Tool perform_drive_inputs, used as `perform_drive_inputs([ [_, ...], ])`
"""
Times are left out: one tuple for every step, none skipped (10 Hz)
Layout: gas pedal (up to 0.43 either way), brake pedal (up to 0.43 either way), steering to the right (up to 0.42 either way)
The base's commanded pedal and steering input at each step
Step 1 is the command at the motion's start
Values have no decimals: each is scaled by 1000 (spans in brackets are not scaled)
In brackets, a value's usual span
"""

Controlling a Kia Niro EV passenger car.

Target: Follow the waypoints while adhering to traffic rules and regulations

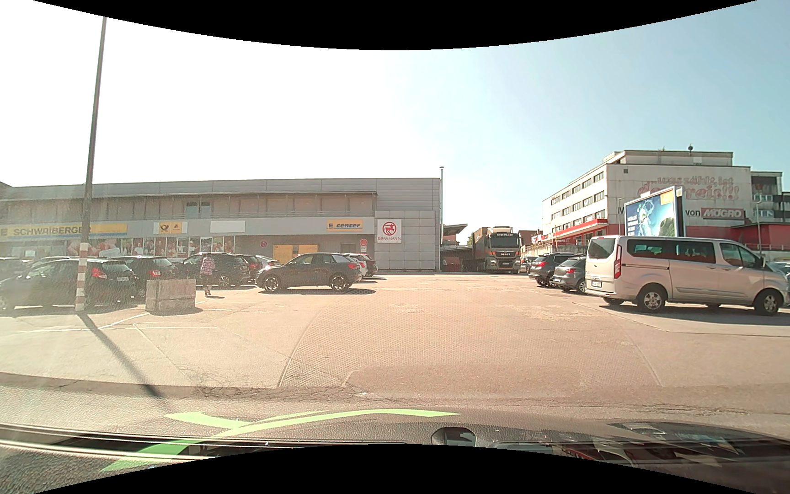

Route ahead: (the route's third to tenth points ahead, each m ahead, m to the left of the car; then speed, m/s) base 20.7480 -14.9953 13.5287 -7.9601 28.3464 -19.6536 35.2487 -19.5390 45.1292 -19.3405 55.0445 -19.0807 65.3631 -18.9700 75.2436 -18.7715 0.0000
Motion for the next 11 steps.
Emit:
perform_drive_inputs([
  [0, 384, -55],
  [0, 384, -55],
  [0, 384, -55],
  [0, 384, -55],
  [0, 390, -55],
  [0, 384, -55],
  [0, 384, -55],
  [0, 384, -55],
  [0, 384, -55],
  [0, 384, -55],
  [0, 384, -55],
])
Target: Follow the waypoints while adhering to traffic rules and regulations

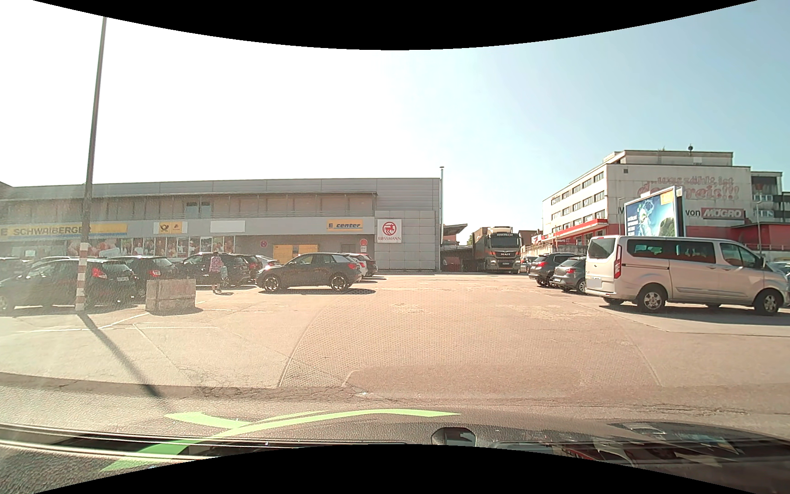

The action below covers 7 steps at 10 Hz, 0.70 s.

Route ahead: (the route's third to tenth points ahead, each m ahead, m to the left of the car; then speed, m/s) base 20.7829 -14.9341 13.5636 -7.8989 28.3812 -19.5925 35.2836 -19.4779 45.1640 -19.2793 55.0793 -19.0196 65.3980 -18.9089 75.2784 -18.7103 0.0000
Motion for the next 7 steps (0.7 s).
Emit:
perform_drive_inputs([
  [0, 384, -55],
  [0, 384, -55],
  [0, 384, -55],
  [0, 384, -54],
  [0, 384, -54],
  [0, 384, -54],
  [0, 384, -54],
])
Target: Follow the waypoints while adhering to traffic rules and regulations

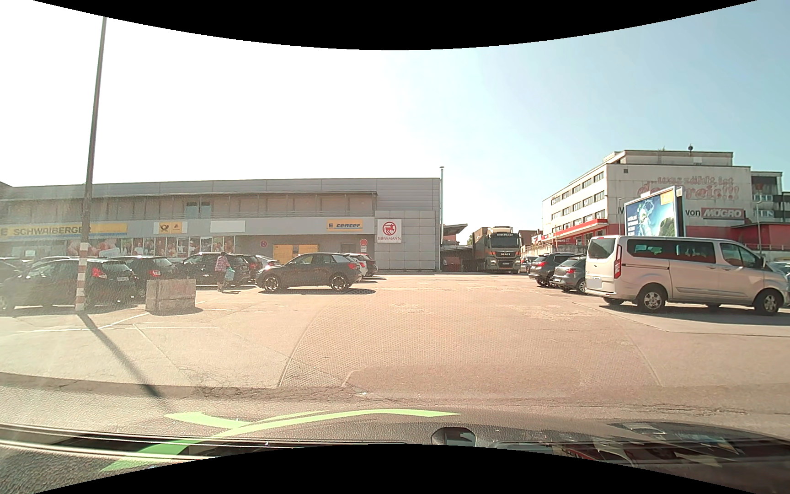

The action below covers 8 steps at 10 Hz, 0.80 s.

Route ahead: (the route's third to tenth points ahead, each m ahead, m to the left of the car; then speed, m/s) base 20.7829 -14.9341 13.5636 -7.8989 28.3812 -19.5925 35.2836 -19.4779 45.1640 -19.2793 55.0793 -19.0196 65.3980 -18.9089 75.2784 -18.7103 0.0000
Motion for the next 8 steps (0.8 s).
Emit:
perform_drive_inputs([
  [0, 384, -54],
  [0, 384, -54],
  [0, 384, -54],
  [0, 384, -54],
  [0, 384, -54],
  [0, 384, -54],
  [0, 384, -54],
  [0, 384, -54],
])
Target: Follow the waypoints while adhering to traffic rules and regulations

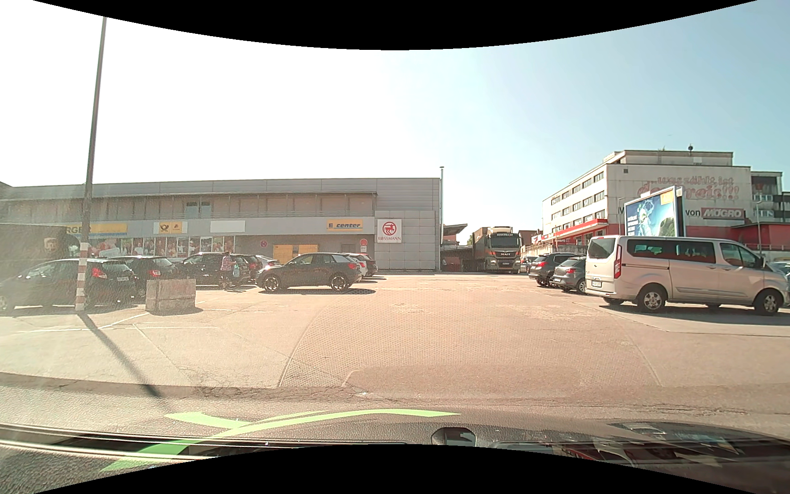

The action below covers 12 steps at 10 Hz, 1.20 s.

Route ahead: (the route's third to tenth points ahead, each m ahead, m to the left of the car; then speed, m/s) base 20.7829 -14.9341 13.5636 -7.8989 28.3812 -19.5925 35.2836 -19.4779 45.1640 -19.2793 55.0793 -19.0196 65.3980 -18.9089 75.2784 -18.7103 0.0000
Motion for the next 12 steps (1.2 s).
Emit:
perform_drive_inputs([
  [0, 384, -54],
  [0, 384, -54],
  [0, 384, -54],
  [0, 384, -54],
  [0, 384, -54],
  [0, 384, -54],
  [0, 384, -54],
  [0, 384, -54],
  [0, 384, -54],
  [0, 384, -54],
  [0, 384, -54],
  [0, 384, -54],
])
